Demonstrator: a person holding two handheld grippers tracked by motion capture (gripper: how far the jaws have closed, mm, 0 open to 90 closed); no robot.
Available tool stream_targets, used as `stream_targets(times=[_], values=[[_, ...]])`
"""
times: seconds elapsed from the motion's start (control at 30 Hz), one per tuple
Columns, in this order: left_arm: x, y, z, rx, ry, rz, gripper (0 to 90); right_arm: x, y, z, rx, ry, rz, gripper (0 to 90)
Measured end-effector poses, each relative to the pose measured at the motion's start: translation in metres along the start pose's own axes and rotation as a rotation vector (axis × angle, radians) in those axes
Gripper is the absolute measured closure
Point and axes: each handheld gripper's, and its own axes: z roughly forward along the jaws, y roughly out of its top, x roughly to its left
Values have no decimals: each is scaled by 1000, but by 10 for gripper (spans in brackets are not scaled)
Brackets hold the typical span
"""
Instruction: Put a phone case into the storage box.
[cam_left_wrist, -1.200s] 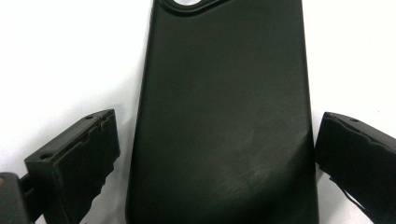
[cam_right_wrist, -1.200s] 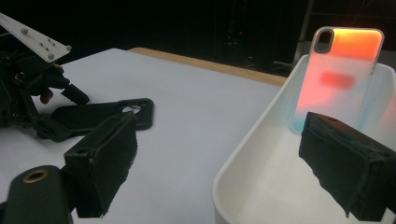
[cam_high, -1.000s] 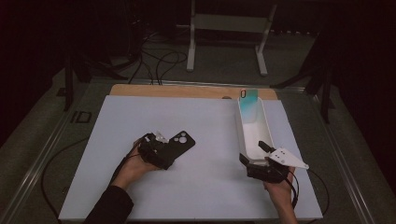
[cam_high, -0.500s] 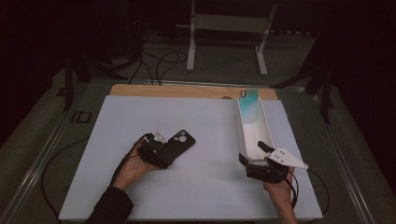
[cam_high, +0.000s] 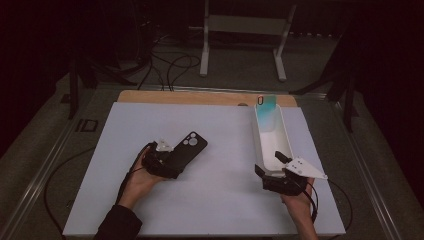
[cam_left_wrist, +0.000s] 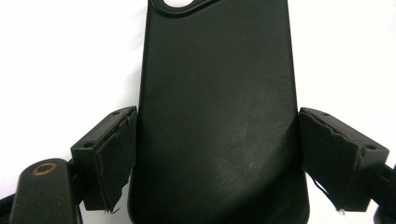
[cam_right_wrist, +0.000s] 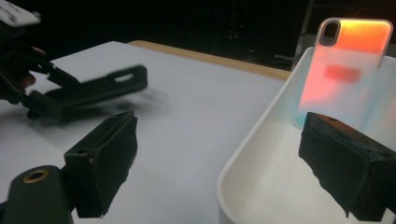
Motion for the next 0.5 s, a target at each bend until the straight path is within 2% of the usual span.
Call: stream_targets(times=[0.23,0.5], values=[[-1,-5,-18,-88,16,-15,156,5,6,6,39,16,11,100],[-2,-4,-37,-160,42,-10,156,5,20,11,78,70,34,82]])
